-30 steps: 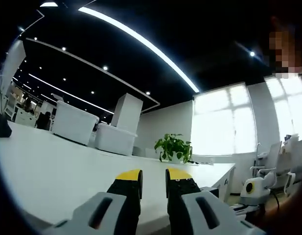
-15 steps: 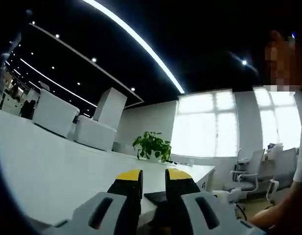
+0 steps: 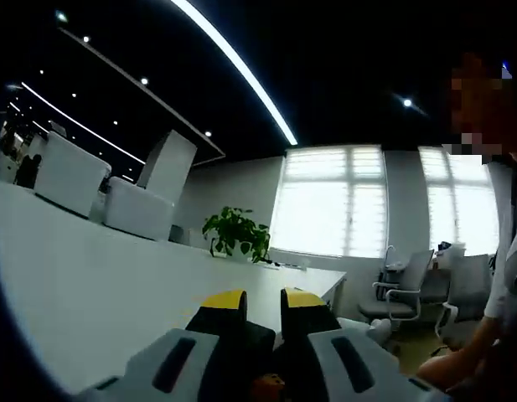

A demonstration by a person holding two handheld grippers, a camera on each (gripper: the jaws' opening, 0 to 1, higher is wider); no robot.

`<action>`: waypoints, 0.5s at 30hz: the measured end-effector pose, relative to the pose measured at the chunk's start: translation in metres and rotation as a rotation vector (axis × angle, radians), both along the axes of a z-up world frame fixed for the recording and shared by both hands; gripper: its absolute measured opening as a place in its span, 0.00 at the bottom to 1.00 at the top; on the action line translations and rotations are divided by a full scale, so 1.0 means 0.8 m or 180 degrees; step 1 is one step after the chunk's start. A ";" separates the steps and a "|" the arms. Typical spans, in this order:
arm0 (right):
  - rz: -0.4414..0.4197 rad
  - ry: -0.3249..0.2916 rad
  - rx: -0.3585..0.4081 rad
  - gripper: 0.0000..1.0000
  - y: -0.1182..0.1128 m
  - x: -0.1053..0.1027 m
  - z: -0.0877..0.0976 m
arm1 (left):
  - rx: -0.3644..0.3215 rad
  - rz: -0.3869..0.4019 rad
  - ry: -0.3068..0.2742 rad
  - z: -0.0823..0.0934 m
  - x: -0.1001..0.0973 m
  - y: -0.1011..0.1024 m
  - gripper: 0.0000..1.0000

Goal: Clamp the fixed fixture on the desktop, loosen the retaining clip, secure it to the edge of the desk, and tighten the retaining clip.

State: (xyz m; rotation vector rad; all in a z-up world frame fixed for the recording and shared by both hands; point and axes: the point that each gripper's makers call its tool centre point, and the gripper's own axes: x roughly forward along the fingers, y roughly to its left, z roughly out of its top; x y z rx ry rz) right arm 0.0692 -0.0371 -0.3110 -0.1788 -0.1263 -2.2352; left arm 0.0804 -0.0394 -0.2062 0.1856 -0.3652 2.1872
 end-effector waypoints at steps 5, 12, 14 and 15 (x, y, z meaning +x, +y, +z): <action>0.0010 -0.0026 -0.0037 0.01 0.000 0.000 -0.001 | -0.0156 0.0016 -0.0188 -0.008 -0.018 0.009 0.08; 0.0070 -0.0067 -0.0088 0.01 -0.001 -0.006 -0.003 | -0.0330 -0.0444 -0.0075 -0.034 0.016 0.030 0.01; 0.0082 -0.0077 -0.0095 0.02 -0.001 -0.006 -0.003 | -0.0420 -0.0503 -0.0219 -0.052 0.023 0.033 0.01; 0.0084 -0.0076 -0.0099 0.02 -0.002 -0.006 -0.003 | -0.0489 -0.0555 -0.0227 -0.060 0.028 0.035 0.01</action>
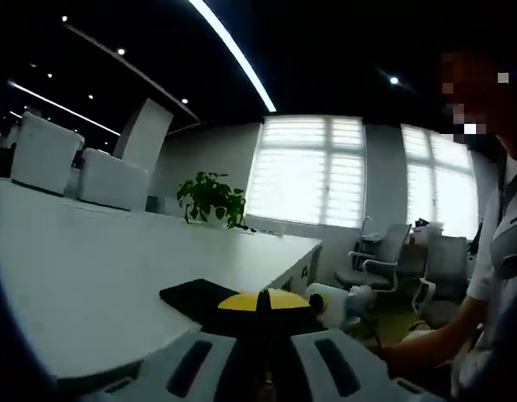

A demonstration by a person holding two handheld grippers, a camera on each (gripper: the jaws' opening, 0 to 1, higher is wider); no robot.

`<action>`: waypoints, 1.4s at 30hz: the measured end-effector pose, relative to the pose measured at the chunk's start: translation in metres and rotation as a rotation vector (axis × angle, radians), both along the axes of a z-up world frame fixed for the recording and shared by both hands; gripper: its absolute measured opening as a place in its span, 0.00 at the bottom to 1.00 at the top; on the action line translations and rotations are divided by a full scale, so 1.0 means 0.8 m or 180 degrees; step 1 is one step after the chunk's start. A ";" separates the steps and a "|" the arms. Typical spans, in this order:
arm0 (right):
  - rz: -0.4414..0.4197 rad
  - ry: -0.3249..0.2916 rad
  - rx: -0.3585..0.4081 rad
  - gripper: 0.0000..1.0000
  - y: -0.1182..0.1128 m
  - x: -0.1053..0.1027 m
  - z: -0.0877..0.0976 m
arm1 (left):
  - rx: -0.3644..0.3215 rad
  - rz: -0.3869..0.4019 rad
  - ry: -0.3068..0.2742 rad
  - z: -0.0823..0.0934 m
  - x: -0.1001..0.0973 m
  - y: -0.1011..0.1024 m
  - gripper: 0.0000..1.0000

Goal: Clamp the fixed fixture on the desktop, loosen the retaining clip, secure it to the edge of the desk, and tighten the retaining clip.

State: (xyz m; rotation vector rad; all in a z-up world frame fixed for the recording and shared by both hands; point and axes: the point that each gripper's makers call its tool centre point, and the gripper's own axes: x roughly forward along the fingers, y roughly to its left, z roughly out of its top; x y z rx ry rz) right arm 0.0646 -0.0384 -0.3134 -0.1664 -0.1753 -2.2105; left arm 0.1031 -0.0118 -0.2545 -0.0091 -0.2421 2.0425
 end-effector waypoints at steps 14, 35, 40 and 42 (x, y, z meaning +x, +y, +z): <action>0.0053 -0.0176 -0.0139 0.06 0.001 -0.003 -0.004 | 0.0002 0.0027 0.0061 -0.018 -0.011 -0.005 0.01; -0.0397 -0.0007 0.0107 0.21 0.012 0.019 -0.043 | -0.0095 -0.0106 0.0267 -0.016 0.001 0.002 0.01; -0.0485 0.0007 0.0070 0.21 0.013 0.004 -0.038 | -0.0025 -0.0111 0.0342 -0.009 0.000 0.014 0.01; -0.0505 0.0014 0.0096 0.21 0.014 0.002 -0.038 | 0.0001 -0.0119 0.0369 -0.011 -0.002 0.013 0.01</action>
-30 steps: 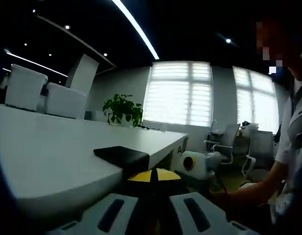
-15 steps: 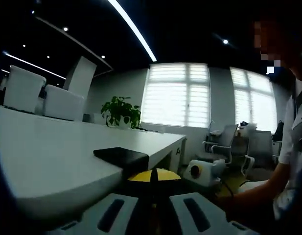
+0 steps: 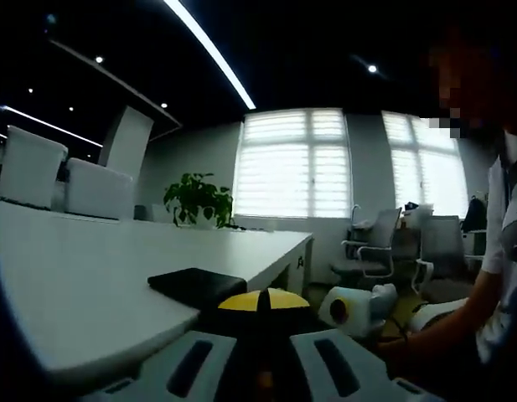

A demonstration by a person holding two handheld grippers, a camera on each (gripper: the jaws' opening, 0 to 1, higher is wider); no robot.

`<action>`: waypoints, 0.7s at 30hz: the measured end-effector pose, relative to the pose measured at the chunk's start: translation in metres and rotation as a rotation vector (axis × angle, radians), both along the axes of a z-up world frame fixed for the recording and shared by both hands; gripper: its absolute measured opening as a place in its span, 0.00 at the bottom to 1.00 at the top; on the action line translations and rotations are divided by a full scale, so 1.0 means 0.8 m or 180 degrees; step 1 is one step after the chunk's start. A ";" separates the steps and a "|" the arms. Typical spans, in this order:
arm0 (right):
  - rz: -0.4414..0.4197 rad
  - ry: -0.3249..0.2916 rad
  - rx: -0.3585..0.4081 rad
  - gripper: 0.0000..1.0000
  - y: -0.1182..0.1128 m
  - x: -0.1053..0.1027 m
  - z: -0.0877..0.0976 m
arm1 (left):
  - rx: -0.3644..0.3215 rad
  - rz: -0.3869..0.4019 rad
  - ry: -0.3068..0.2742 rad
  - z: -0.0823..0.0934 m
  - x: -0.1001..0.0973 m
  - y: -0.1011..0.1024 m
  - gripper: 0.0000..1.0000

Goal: Clamp the fixed fixture on the desktop, loosen the retaining clip, secure it to the edge of the desk, and tighten the retaining clip.

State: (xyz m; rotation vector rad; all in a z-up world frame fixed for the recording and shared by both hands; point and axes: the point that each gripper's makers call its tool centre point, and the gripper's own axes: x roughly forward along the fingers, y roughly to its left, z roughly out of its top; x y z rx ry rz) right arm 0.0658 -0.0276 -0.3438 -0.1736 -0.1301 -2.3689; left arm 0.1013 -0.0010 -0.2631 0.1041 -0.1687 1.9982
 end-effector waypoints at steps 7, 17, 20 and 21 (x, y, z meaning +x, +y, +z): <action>-0.0068 0.0118 0.0177 0.22 -0.008 0.004 0.003 | 0.0010 0.0004 0.0005 0.000 -0.004 -0.002 0.01; -0.0187 0.0178 0.0307 0.19 -0.004 0.005 0.005 | 0.0007 0.0023 -0.0034 -0.006 -0.009 -0.007 0.01; -0.0134 0.0197 0.0324 0.17 -0.005 0.007 0.005 | 0.0043 0.0011 -0.0085 -0.005 -0.009 -0.007 0.01; -0.0108 0.0208 0.0326 0.16 -0.005 0.008 0.005 | 0.0047 0.0010 -0.0101 -0.005 -0.009 -0.007 0.01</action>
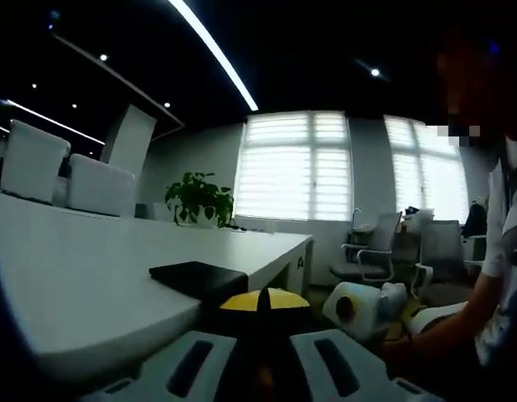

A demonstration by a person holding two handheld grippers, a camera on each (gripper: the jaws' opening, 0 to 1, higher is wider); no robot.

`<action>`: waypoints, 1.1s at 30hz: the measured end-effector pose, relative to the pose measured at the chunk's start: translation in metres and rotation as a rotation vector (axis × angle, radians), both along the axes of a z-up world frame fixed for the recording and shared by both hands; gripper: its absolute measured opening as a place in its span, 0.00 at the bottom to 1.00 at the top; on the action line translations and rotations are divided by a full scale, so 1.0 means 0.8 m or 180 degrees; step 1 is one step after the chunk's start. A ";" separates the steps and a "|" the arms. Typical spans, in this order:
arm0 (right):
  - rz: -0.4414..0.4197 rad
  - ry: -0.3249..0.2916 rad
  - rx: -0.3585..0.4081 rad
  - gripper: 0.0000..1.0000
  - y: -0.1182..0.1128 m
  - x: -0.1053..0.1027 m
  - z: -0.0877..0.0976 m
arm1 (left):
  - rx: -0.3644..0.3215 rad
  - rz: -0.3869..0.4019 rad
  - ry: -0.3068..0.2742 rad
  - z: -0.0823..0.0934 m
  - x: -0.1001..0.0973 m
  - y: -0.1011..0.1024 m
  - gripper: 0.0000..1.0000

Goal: Clamp the fixed fixture on the desktop, loosen the retaining clip, secure it to the edge of the desk, and tighten the retaining clip.

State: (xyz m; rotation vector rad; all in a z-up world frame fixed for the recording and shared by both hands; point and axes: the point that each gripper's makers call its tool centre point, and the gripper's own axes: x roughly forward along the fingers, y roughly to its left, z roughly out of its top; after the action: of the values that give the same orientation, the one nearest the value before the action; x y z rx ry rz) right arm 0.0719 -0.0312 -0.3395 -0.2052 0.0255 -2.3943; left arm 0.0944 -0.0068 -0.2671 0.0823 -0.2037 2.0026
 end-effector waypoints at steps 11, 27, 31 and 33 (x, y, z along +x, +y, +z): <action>0.0678 -0.0094 -0.0025 0.17 0.001 -0.004 0.000 | -0.0012 -0.0025 0.0019 0.000 0.001 0.001 0.01; -0.0435 -0.0268 -0.0052 0.28 -0.011 -0.005 -0.001 | -0.0018 -0.0031 0.0025 -0.001 0.002 0.001 0.01; -0.0539 -0.0375 -0.0195 0.27 -0.011 -0.022 -0.002 | -0.0025 -0.0021 0.0034 -0.001 0.002 0.001 0.01; -0.0546 -0.0398 -0.0245 0.25 -0.007 -0.025 -0.002 | -0.0022 -0.0018 0.0039 -0.001 0.001 0.001 0.01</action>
State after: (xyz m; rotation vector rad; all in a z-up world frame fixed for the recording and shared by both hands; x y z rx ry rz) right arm 0.0516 -0.0371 -0.3413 -0.0917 -0.1116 -2.5769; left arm 0.0954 -0.0063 -0.2679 0.0893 -0.1889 1.9965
